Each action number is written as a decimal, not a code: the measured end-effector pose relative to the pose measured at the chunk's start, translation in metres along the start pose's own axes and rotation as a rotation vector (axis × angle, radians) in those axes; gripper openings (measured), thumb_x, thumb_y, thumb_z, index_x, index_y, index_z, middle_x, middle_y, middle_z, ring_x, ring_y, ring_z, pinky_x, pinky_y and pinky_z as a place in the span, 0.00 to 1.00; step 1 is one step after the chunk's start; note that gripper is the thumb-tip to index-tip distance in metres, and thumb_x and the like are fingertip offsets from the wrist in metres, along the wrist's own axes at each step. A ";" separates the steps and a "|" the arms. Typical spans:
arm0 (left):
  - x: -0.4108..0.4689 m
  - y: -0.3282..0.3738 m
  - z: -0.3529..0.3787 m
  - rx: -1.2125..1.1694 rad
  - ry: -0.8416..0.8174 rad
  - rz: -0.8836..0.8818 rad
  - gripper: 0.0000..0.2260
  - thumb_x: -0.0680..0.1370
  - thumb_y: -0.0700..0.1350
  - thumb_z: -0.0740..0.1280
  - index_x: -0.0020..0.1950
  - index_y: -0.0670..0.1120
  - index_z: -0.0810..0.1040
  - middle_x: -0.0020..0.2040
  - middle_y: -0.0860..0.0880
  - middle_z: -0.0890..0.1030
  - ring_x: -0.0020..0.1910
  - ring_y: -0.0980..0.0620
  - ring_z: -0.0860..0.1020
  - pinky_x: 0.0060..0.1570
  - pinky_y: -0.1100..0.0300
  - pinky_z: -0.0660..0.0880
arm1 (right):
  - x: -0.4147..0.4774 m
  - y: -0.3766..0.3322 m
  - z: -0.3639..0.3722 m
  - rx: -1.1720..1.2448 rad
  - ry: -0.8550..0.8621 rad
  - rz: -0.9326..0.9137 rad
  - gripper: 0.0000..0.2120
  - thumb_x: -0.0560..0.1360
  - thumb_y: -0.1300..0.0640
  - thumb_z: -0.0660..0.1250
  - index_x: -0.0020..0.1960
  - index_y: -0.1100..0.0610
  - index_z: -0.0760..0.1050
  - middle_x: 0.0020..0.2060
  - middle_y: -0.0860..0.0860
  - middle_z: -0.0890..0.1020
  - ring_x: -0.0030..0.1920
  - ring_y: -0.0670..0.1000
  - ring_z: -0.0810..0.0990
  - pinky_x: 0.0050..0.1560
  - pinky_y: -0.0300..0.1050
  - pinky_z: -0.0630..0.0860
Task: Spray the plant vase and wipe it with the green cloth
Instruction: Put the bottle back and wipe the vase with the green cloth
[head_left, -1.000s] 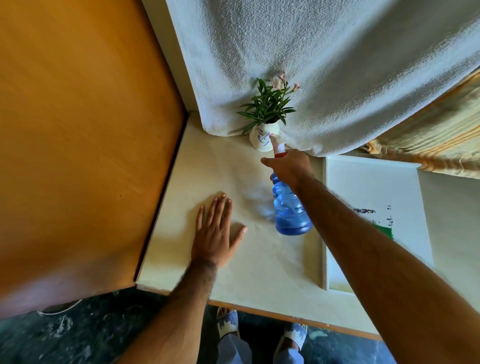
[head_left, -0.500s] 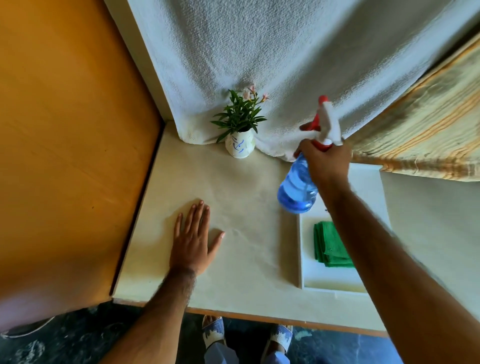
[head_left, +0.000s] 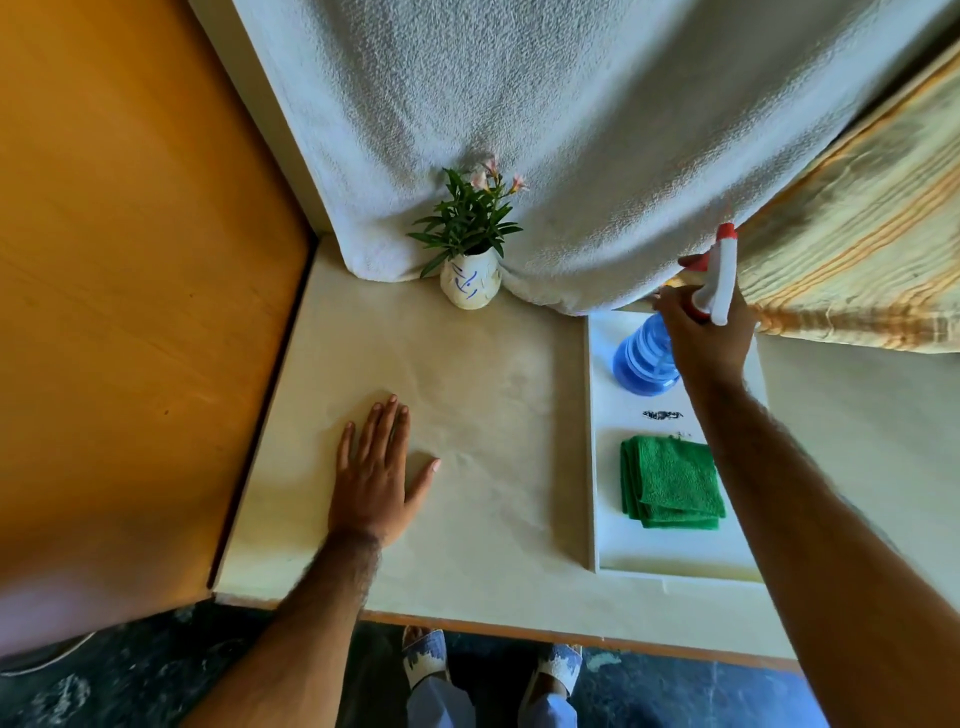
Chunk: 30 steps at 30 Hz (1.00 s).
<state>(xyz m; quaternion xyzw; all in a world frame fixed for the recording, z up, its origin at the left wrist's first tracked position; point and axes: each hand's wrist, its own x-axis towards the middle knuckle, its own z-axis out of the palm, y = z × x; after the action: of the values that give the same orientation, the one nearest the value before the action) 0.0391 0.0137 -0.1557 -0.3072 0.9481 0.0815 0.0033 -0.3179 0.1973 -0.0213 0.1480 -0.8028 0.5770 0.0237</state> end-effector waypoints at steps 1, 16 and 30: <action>0.000 0.000 0.001 -0.003 0.003 0.001 0.38 0.82 0.68 0.51 0.85 0.45 0.54 0.86 0.45 0.56 0.85 0.45 0.56 0.82 0.38 0.58 | 0.001 0.001 0.000 0.006 -0.014 -0.008 0.11 0.71 0.56 0.74 0.51 0.46 0.80 0.32 0.45 0.81 0.34 0.42 0.79 0.39 0.39 0.79; -0.002 0.000 -0.001 -0.026 0.016 0.001 0.38 0.82 0.67 0.51 0.85 0.44 0.55 0.86 0.44 0.57 0.85 0.45 0.57 0.82 0.38 0.56 | -0.108 0.038 -0.083 -0.398 -0.409 -0.189 0.41 0.65 0.29 0.74 0.67 0.52 0.69 0.62 0.49 0.75 0.63 0.46 0.73 0.65 0.38 0.68; -0.002 0.005 -0.005 -0.027 0.030 0.005 0.37 0.82 0.65 0.53 0.84 0.43 0.59 0.85 0.42 0.61 0.83 0.43 0.61 0.80 0.37 0.60 | -0.145 0.078 -0.110 -0.863 -0.727 -0.465 0.34 0.68 0.74 0.76 0.72 0.66 0.70 0.72 0.62 0.72 0.71 0.64 0.71 0.65 0.65 0.76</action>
<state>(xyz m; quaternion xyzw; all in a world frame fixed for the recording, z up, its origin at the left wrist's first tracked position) 0.0380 0.0178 -0.1501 -0.3060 0.9477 0.0895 -0.0152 -0.2143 0.3535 -0.0868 0.4839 -0.8676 0.0919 -0.0685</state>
